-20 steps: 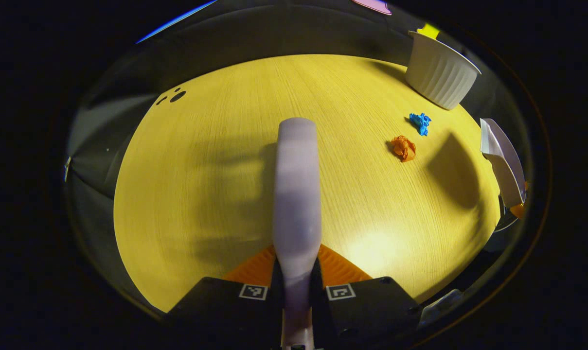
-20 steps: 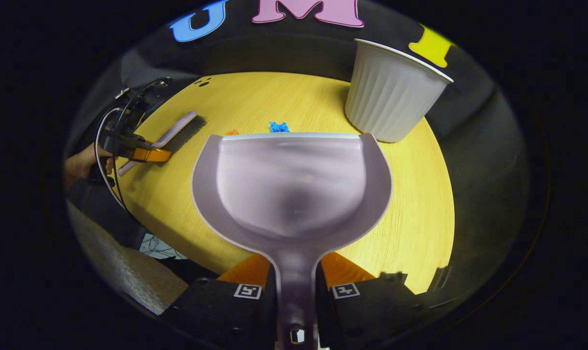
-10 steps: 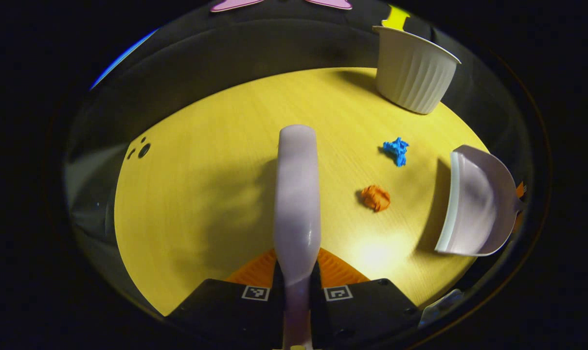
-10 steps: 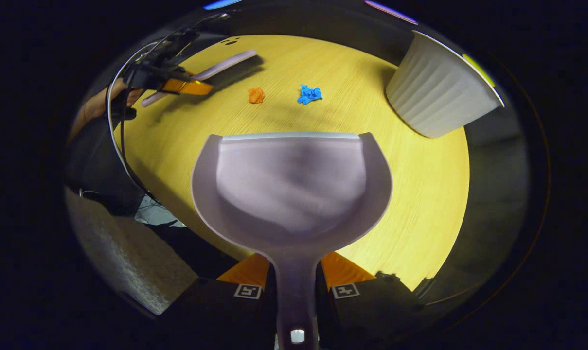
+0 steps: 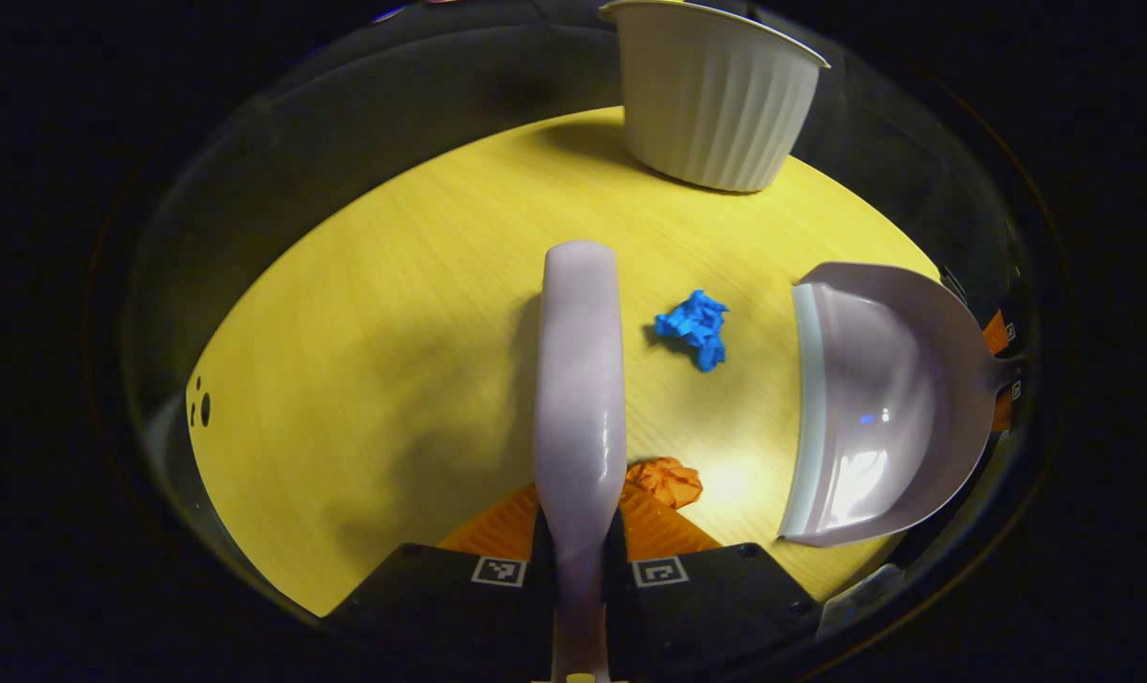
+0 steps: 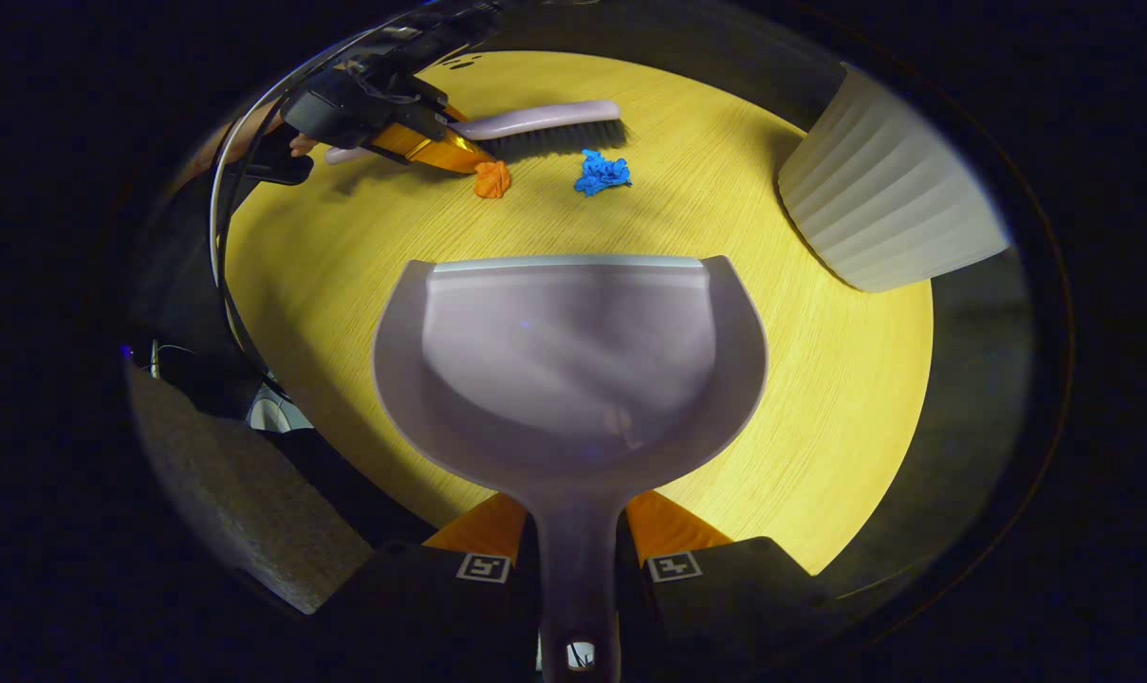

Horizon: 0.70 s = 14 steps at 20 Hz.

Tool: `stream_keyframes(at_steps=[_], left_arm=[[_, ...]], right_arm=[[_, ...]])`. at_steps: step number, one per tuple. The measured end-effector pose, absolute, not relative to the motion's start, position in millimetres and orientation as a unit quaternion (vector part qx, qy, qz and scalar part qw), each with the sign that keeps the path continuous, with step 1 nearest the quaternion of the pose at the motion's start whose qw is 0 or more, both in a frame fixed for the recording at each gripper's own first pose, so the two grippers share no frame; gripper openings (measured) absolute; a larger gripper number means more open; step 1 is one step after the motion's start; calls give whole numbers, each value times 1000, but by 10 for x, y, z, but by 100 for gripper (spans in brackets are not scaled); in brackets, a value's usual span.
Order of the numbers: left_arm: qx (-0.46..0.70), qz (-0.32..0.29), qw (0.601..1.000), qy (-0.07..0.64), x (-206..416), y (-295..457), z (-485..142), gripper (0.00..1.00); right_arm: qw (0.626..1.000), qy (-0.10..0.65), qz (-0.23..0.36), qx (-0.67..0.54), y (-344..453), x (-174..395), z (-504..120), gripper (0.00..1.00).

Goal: Pick up the small broom and dustpan from the desktop, sweep the trash into the dustpan with the broom, and then empty the trash into the garbage bin.

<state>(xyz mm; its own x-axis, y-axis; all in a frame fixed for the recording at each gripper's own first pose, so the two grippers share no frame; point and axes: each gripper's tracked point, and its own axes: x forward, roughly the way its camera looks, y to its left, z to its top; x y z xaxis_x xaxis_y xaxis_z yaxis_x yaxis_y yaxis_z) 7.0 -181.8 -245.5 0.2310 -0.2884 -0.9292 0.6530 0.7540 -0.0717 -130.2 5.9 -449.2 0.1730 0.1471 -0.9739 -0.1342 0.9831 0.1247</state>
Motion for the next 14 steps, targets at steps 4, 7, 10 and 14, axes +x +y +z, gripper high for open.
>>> stream_keyframes(at_steps=[4,7,10,14], left_arm=[[134,-362,735,557,-253,-2270,-2344,26],[92,-396,703,583,-577,-2550,-2225,26],[55,-405,686,602,-841,-2762,-2125,26],[48,-351,727,588,-853,-2681,-1859,26]], right_arm=[[769,631,103,-1,11,-1287,-4527,37],[777,620,107,-5,5,-1267,-4599,37],[792,601,105,-2,13,-1268,-4654,37],[824,562,73,14,-3,-1224,-4740,37]])
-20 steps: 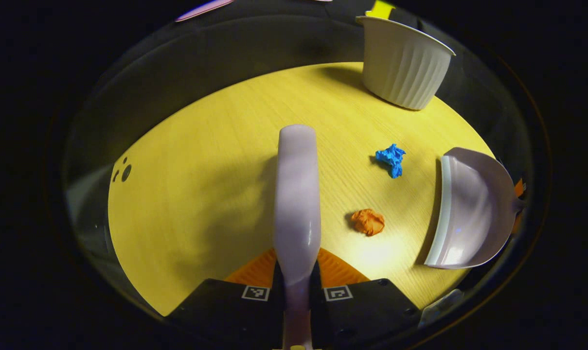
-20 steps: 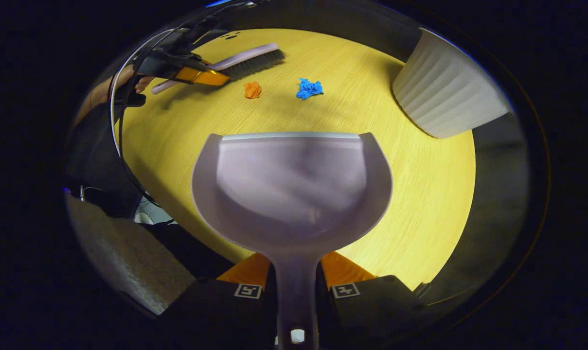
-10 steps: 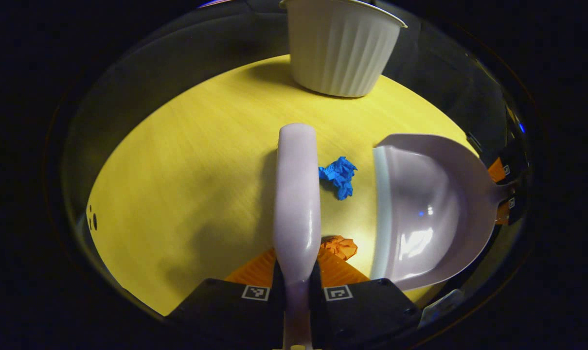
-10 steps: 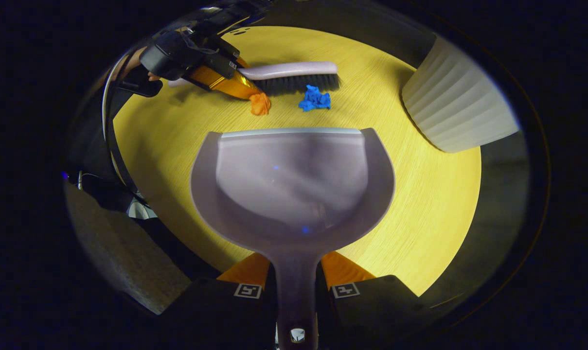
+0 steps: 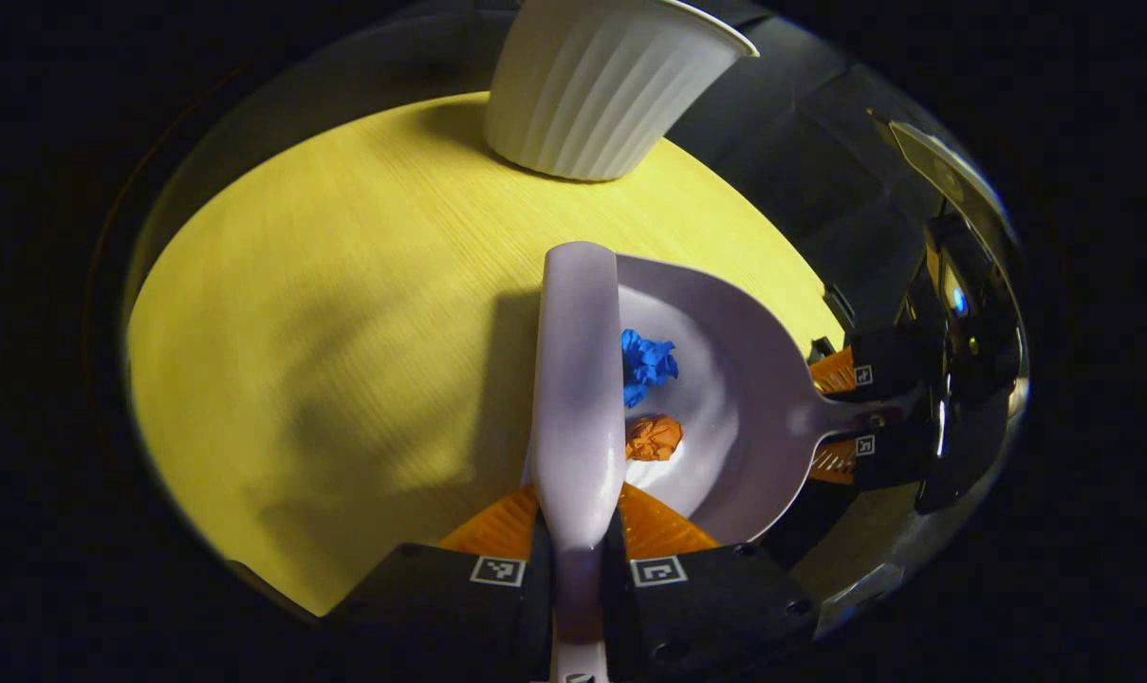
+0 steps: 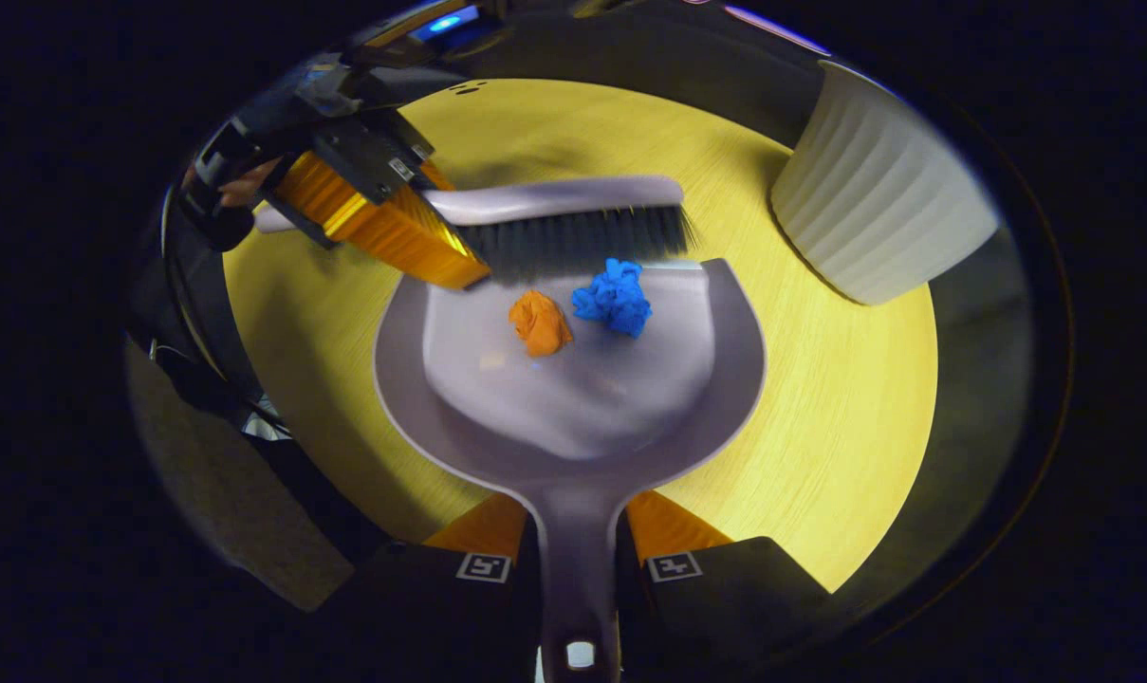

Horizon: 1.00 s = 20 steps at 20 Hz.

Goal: Pick up the small broom and dustpan from the desktop, sweep the trash into the dustpan with the broom, and then empty the trash into the garbage bin.

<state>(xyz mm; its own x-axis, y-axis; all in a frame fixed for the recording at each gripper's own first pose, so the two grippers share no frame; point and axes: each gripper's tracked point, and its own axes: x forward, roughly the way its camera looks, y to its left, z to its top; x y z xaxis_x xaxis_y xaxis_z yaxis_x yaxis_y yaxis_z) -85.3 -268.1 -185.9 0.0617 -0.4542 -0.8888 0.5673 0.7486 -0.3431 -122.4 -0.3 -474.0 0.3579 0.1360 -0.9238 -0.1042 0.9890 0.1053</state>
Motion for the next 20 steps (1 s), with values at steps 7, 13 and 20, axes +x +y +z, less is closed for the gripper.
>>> stream_keyframes(at_steps=[7,13,20], left_arm=[[4,-238,830,504,-720,-2197,-1229,26],[-49,-176,831,525,-811,-1921,-1552,26],[-52,-199,821,532,-818,-2063,-1671,26]], right_arm=[[836,544,-19,73,-118,-1356,-4211,33],[846,517,-119,55,-770,-1435,-3046,37],[843,491,-211,67,-1715,-1066,-2266,37]])
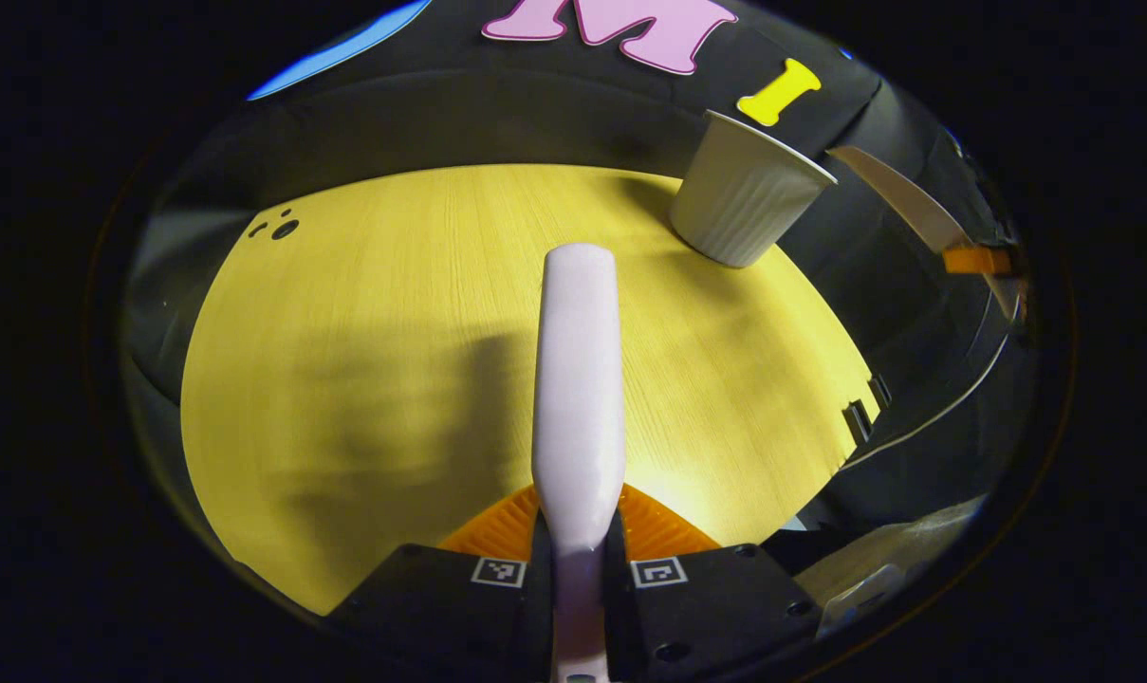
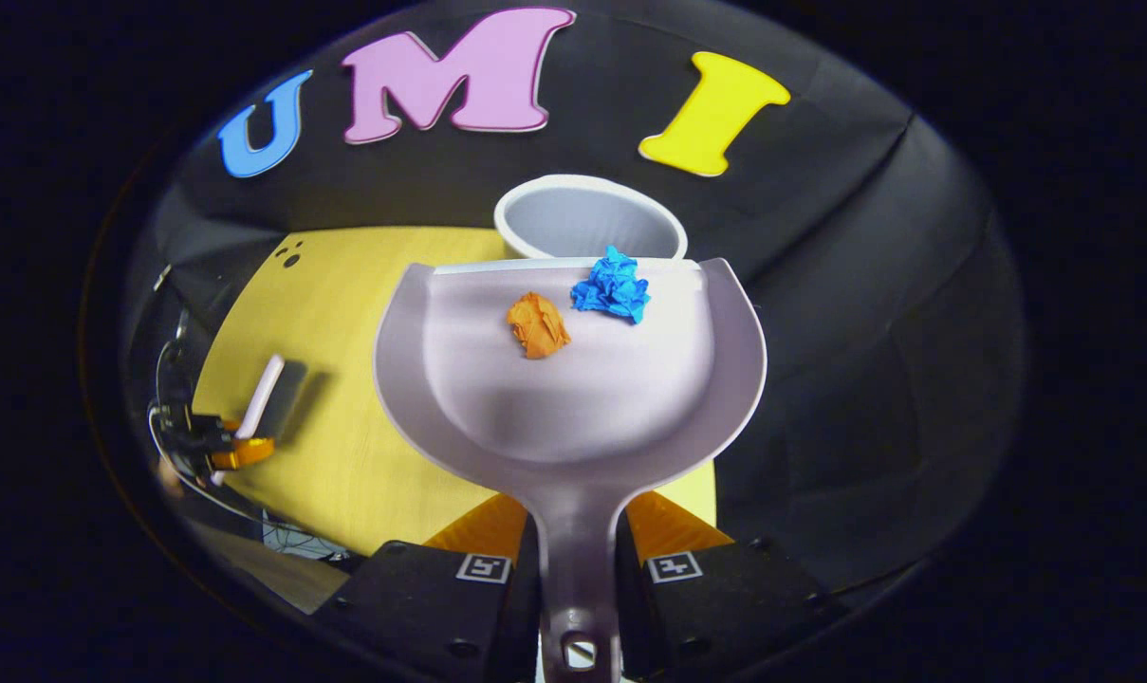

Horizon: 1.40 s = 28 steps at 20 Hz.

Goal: Pick up the small broom and dustpan from the desktop, sweep the trash into the dustpan with the broom, and then empty the trash into the garbage bin.

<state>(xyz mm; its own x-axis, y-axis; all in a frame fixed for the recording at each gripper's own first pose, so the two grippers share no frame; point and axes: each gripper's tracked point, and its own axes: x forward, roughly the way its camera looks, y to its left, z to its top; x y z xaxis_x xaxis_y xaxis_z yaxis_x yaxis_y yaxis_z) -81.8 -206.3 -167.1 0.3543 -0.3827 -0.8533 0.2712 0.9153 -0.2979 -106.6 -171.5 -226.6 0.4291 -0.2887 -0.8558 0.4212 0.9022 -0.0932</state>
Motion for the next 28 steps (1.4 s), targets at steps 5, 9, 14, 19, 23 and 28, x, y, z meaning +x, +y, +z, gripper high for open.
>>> stream_keyframes(at_steps=[5,9,14,19,23,28], left_arm=[[-50,-204,820,532,-1094,-1980,-1702,26],[-49,-200,823,530,-1175,-1862,-1709,26],[-59,-187,824,531,-1209,-1722,-1728,26],[-70,-175,825,533,-1202,-1645,-1762,26],[-72,-168,826,534,-1166,-1631,-1763,26],[-69,-165,825,536,-1133,-1660,-1764,26]], right_arm=[[832,494,-251,16,-2373,-698,-2175,42],[810,527,-256,-23,-2747,-449,-2260,37],[769,592,-226,-78,-3006,-249,-2261,37],[711,660,-184,-155,-3193,-202,-2150,37],[686,688,-154,-180,-3260,-143,-2134,37],[683,694,-139,-179,-3262,-82,-2192,37]])
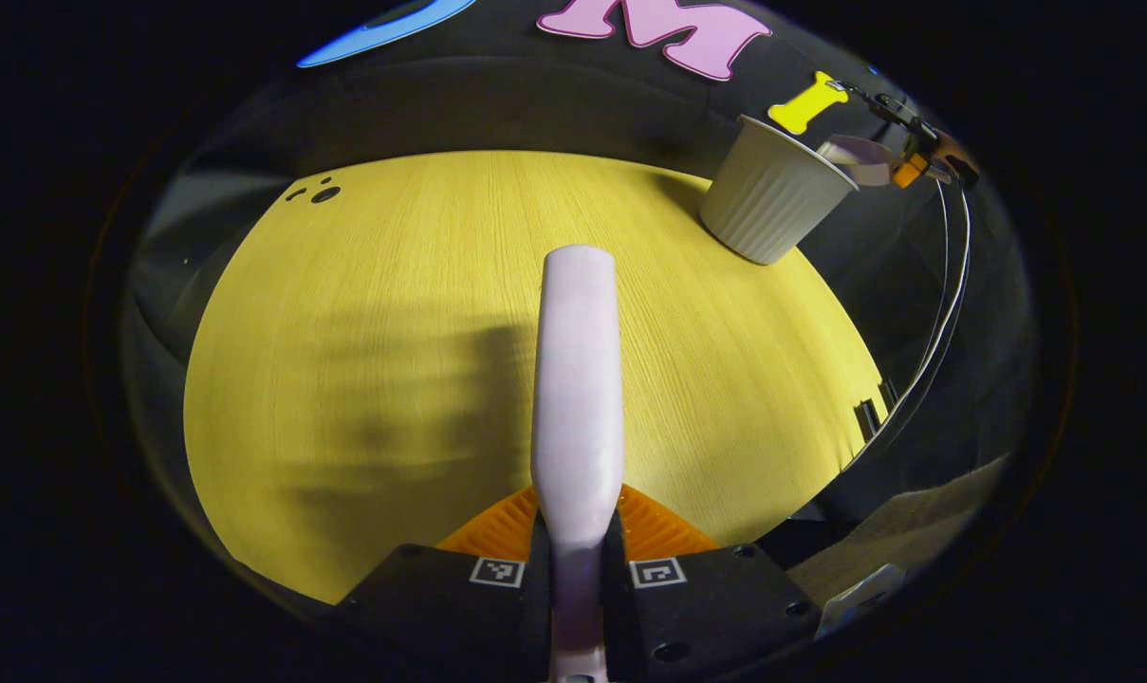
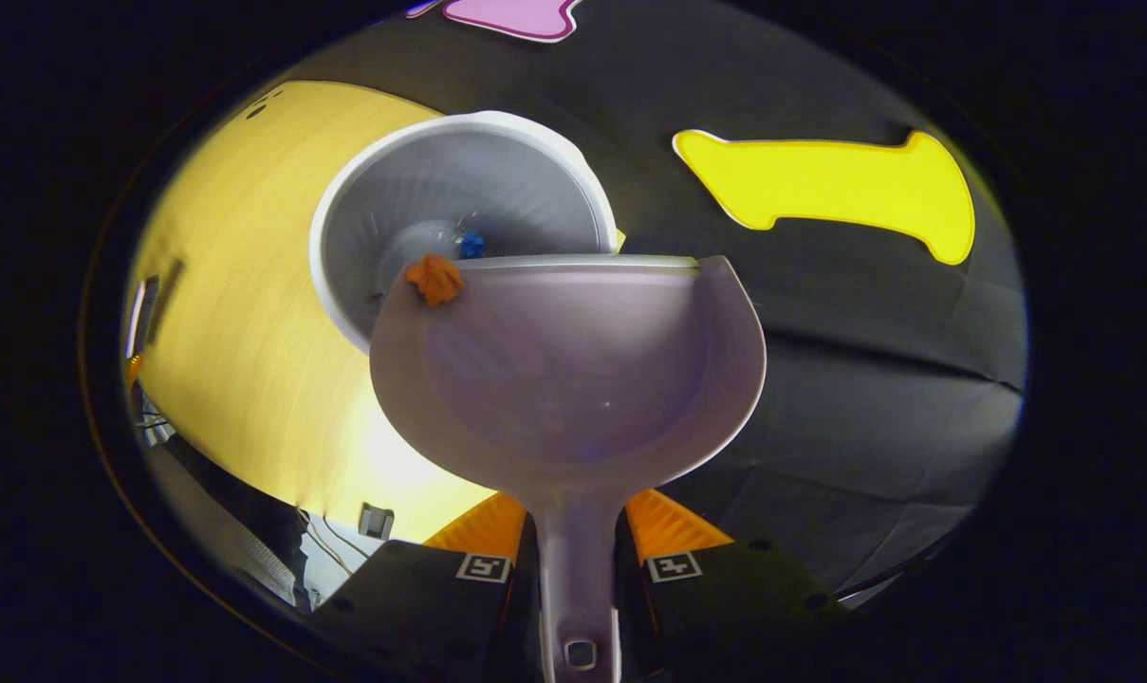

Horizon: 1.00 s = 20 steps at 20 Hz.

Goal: Pick up the small broom and dustpan from the desktop, sweep the trash into the dustpan with the broom, and then empty the trash into the garbage bin.

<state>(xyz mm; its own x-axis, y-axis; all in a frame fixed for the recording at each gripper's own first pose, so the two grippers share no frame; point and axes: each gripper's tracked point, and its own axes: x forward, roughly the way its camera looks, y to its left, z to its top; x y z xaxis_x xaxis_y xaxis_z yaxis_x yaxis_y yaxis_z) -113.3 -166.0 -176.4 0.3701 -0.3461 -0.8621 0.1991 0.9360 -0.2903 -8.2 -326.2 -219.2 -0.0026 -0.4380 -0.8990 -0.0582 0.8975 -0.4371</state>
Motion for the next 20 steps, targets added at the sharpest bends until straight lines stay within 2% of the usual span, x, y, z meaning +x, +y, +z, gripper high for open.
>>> stream_keyframes(at_steps=[1,2,6,7,8,9,10,11,13,14,15,17,18,20], left_arm=[[-66,-166,825,537,-1111,-1721,-1766,26],[-65,-166,824,538,-1121,-1732,-1774,26],[-64,-159,828,534,-1102,-1745,-1747,26],[-66,-156,829,533,-1089,-1744,-1732,26],[-68,-153,831,531,-1093,-1733,-1728,26],[-70,-149,832,530,-1071,-1727,-1712,26],[-70,-147,833,529,-1073,-1725,-1705,26],[-68,-145,834,528,-1061,-1709,-1690,26],[-62,-141,836,527,-1026,-1669,-1678,26],[-60,-140,837,526,-1013,-1648,-1677,26],[-58,-139,837,526,-988,-1641,-1664,26],[-52,-138,838,526,-953,-1629,-1651,23],[-48,-136,838,526,-931,-1612,-1656,26],[-40,-131,839,527,-872,-1586,-1653,26]], right_arm=[[685,693,-135,-178,-3261,-69,-2191,33],[688,692,-136,-174,-3260,-66,-2208,37],[704,676,-140,-167,-3265,-96,-2204,37],[714,668,-140,-158,-3252,-114,-2212,37],[726,657,-140,-144,-3218,-118,-2216,41],[741,643,-142,-129,-3164,-133,-2229,37],[756,629,-144,-112,-3103,-146,-2223,41],[769,615,-143,-95,-3023,-174,-2201,37],[794,587,-138,-72,-2872,-231,-2142,37],[805,574,-134,-64,-2776,-262,-2102,41],[816,561,-130,-55,-2669,-312,-2065,37],[835,538,-112,-29,-2341,-414,-1981,41],[844,526,-99,-18,-2162,-430,-1980,37],[856,512,-72,4,-1799,-542,-2011,34]])
